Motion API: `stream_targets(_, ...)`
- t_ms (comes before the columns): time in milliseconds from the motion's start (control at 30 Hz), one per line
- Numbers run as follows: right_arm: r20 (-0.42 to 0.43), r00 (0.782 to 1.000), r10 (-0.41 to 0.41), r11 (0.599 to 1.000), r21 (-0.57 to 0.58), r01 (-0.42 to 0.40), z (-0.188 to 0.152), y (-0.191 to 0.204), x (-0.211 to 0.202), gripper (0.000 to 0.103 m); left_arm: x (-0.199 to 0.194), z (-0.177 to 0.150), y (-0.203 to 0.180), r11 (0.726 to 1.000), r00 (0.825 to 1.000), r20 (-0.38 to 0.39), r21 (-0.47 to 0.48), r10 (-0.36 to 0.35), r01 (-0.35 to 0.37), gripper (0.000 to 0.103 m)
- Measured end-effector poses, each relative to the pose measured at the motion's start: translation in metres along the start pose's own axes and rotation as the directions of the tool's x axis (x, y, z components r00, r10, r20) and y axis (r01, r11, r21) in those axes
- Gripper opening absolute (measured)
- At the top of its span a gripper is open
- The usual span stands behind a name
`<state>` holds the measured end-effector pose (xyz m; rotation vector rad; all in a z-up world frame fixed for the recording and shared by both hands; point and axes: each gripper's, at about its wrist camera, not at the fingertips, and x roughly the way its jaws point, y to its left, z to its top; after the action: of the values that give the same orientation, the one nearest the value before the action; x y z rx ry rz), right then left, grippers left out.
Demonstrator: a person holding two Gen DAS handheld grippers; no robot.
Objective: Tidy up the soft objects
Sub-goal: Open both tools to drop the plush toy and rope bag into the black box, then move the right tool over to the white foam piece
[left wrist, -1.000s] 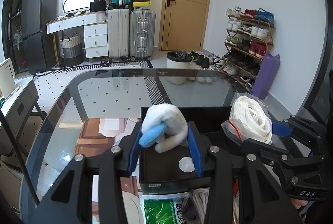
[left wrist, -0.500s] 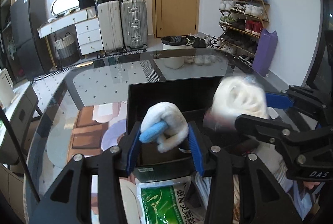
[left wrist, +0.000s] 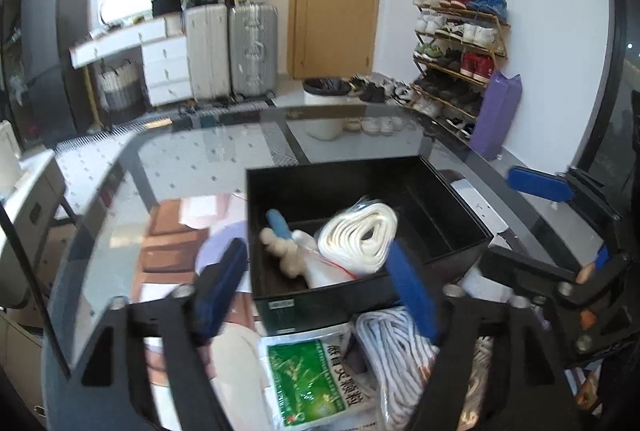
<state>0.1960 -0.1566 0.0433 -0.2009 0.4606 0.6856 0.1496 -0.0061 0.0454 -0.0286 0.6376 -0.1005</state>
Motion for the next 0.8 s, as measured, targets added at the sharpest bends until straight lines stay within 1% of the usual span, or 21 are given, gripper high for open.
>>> stream_targets(33, 0.013, 1.0, -0.003, 1.0, 0.013, 0.003, -0.003, -0.001, -0.006, 0.094, -0.005, 0.0, 0.001, 1.0, 1.0, 0.018, 0.004, 0.011, -0.011, 0.099)
stream_targets(100, 0.022, 1.0, -0.001, 0.999, 0.049, 0.0, -0.009, -0.005, -0.015, 0.1, -0.015, -0.002, 0.003, 1.0, 0.998, 0.051, 0.008, 0.021, -0.021, 0.103)
stream_targets(133, 0.016, 1.0, 0.0, 0.998, 0.062, -0.001, -0.012, -0.007, -0.018, 0.102, -0.019, -0.002, 0.005, 1.0, 0.998, 0.057, 0.008, 0.027, -0.027, 0.103)
stream_targets(267, 0.015, 1.0, 0.0, 0.998, 0.063, -0.001, -0.023, -0.006, -0.031, 0.102, -0.029, -0.006, 0.013, 0.999, 0.996, 0.073, 0.003, 0.048, -0.048, 0.103)
stream_targets(400, -0.016, 1.0, -0.003, 0.998, 0.063, 0.004, -0.033, -0.007, -0.038, 0.102, -0.036, -0.012, 0.017, 0.999, 0.996, 0.074, 0.001, 0.045, -0.045, 0.103)
stream_targets(467, -0.025, 1.0, -0.001, 0.998, 0.066, 0.003, -0.04, -0.009, -0.04, 0.102, -0.038, -0.015, 0.017, 0.998, 0.995, 0.078, 0.005, 0.055, -0.056, 0.103)
stream_targets(600, -0.061, 0.998, -0.022, 0.998, 0.065, 0.026, -0.04, -0.014, -0.036, 0.102, -0.041, -0.02, 0.019, 0.998, 0.995, 0.077, 0.002, 0.059, -0.06, 0.103)
stream_targets(667, -0.057, 0.998, -0.033, 0.997, 0.068, 0.037, -0.043, -0.017, -0.036, 0.102, -0.04, -0.023, 0.018, 0.998, 0.996, 0.069, 0.013, 0.062, -0.063, 0.103)
stream_targets(733, -0.078, 0.997, -0.018, 0.996, 0.08, 0.025, -0.045, -0.02, -0.033, 0.102, -0.041, -0.024, 0.018, 0.997, 0.995, 0.071, 0.023, 0.071, -0.073, 0.103)
stream_targets(800, -0.081, 0.996, -0.026, 0.996, 0.085, 0.033, -0.047, -0.022, -0.034, 0.102, -0.041, -0.024, 0.018, 0.997, 0.996, 0.068, 0.021, 0.066, -0.067, 0.103)
